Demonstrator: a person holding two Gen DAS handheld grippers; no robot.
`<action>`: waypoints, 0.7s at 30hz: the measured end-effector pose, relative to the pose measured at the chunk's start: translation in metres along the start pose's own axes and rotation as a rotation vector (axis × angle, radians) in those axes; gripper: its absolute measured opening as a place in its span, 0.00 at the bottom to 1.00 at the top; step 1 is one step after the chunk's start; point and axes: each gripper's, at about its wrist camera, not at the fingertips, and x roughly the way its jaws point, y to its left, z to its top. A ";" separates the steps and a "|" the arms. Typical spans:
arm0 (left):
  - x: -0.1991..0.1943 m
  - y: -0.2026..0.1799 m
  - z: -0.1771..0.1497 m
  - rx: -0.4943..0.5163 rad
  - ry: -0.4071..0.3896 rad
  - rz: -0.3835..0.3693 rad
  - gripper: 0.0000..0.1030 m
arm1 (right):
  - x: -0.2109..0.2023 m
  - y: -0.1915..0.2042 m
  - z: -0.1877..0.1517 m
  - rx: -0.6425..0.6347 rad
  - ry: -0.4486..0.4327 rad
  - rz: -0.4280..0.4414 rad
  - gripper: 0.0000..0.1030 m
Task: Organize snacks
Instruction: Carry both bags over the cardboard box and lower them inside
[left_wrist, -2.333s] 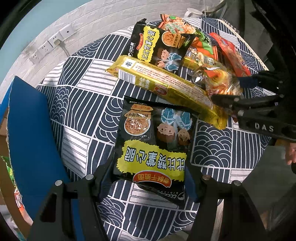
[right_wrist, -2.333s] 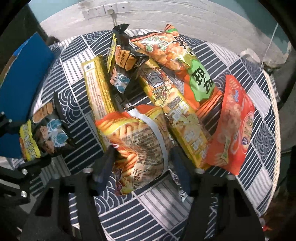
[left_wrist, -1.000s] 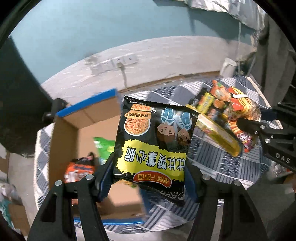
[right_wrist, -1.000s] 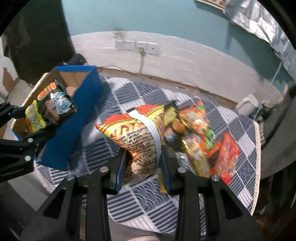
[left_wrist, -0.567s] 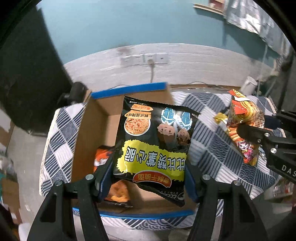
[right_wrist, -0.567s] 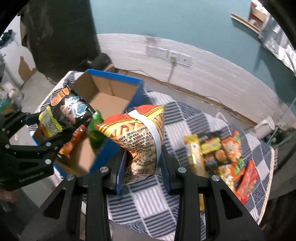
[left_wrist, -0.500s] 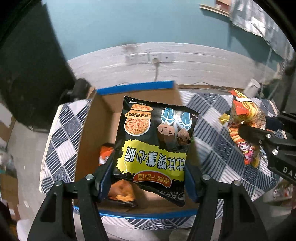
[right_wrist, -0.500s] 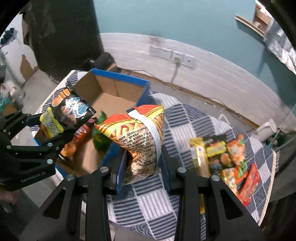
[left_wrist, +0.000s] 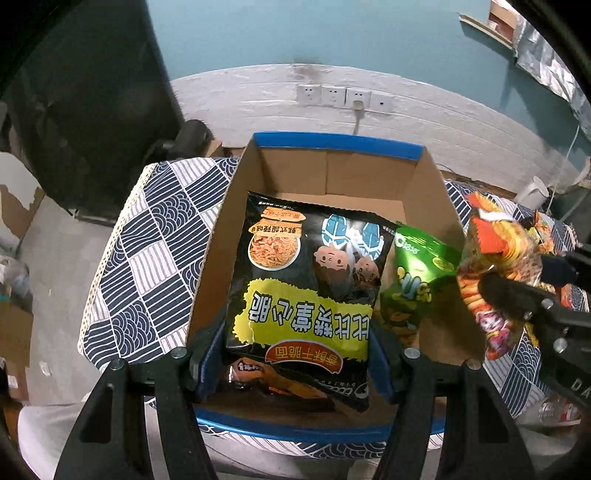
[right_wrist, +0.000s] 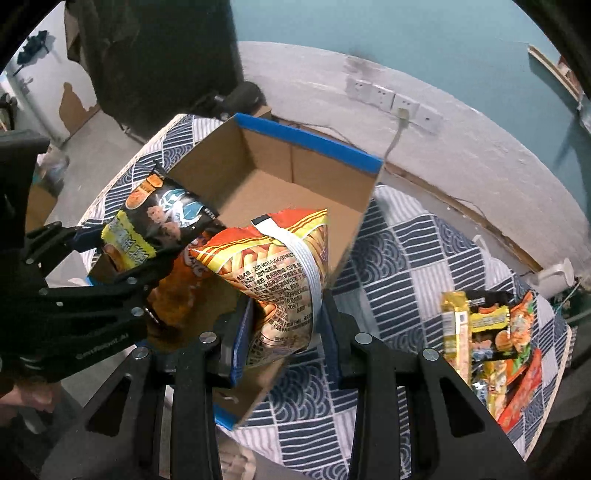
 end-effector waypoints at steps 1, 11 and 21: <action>0.001 0.002 0.000 -0.006 0.002 0.001 0.65 | 0.002 0.001 0.001 0.004 0.006 0.003 0.33; -0.001 0.002 -0.001 -0.002 0.006 0.040 0.78 | 0.004 0.000 0.000 0.045 0.020 0.024 0.52; -0.008 -0.013 0.001 0.018 -0.003 0.059 0.78 | -0.014 -0.015 -0.013 0.074 -0.014 0.003 0.61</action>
